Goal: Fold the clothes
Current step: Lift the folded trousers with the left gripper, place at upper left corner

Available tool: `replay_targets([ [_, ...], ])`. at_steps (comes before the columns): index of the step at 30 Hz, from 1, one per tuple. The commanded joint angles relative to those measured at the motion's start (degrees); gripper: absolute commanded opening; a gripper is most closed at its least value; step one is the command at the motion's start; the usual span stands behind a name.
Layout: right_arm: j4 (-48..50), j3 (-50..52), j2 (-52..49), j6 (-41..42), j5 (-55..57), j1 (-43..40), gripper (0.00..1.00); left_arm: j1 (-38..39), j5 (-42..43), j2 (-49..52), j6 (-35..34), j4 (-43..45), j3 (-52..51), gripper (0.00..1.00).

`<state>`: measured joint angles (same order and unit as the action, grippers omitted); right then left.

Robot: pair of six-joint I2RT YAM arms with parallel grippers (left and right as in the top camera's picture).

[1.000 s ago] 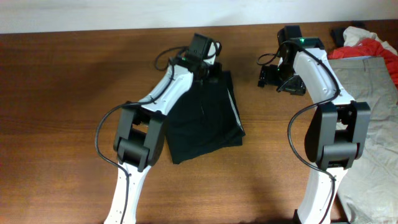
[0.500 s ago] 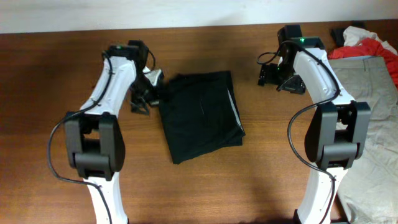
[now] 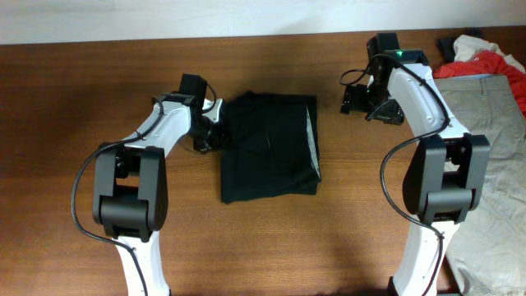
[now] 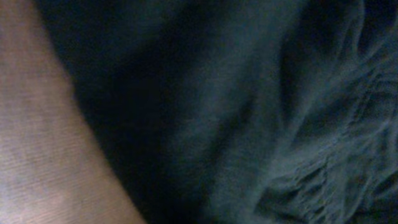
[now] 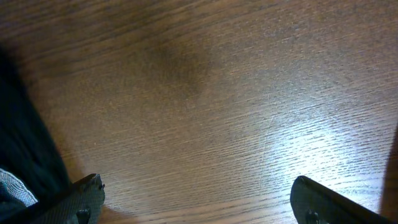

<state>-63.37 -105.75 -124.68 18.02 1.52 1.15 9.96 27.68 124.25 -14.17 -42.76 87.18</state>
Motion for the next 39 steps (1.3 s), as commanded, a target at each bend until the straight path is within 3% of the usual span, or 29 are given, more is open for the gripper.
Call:
replay_targets([
  [1,-0.02,-0.85,0.57,0.50,0.66,-0.37,0.99,-4.66,-5.27,0.92,-7.56,7.82,-0.13,0.01],
  [8,-0.02,-0.87,0.57,0.48,0.66,-0.37,0.99,-32.74,-15.91,0.92,-13.62,21.64,-0.13,0.01],
  [12,-0.02,-0.87,0.57,0.50,0.66,-0.37,0.98,-44.50,-16.00,0.94,-13.62,25.46,-0.13,0.01],
  [17,-0.02,-0.87,0.57,0.50,0.66,-0.37,0.99,-44.13,-16.15,4.17,-13.64,30.32,-0.15,0.01],
  [23,-0.02,-0.87,0.57,0.50,0.63,-0.37,0.99,-43.69,-15.52,12.15,-13.68,43.87,-0.09,0.01],
  [30,-0.02,-0.85,0.57,0.50,0.66,-0.37,0.99,-38.16,-18.78,12.15,-31.39,45.00,-0.09,0.01],
  [36,-0.04,-0.85,0.57,0.50,0.66,-0.37,0.99,-34.97,-25.77,12.39,-31.21,50.95,-0.09,0.01],
  [37,-0.02,-0.87,0.57,0.50,0.66,-0.37,0.99,-34.97,-25.79,12.94,-31.21,51.93,-0.09,0.01],
  [39,-0.04,-0.85,0.57,0.50,0.66,-0.37,0.99,-34.97,-25.75,13.99,-29.97,53.05,-0.09,0.20],
])
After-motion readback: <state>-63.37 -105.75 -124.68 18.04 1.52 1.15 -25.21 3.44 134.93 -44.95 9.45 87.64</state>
